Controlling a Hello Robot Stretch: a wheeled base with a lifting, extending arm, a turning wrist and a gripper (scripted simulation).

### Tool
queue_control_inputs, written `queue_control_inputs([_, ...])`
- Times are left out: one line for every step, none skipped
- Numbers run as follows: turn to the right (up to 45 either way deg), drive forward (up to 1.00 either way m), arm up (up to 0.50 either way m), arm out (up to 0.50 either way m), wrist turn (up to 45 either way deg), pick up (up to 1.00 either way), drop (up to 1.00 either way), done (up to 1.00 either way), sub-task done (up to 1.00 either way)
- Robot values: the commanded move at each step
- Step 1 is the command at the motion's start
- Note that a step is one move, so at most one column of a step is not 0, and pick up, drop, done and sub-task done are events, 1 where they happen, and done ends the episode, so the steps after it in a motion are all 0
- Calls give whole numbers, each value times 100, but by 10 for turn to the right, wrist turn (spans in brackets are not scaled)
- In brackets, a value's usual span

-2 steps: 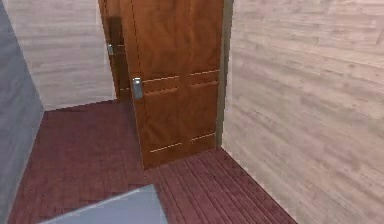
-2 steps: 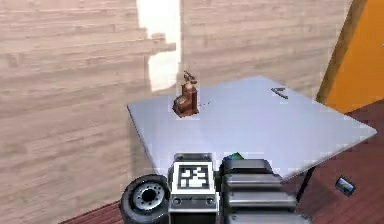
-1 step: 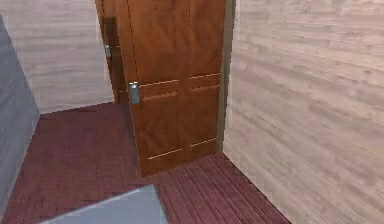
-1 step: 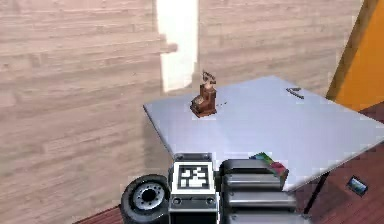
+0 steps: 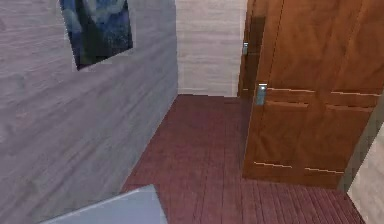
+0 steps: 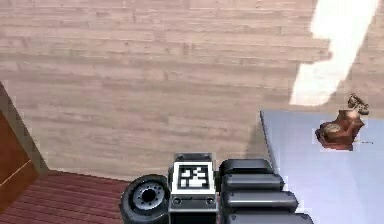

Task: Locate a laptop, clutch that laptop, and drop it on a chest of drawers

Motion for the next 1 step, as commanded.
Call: queue_control_inputs([0,100,0,0,0,0,0,0,0])
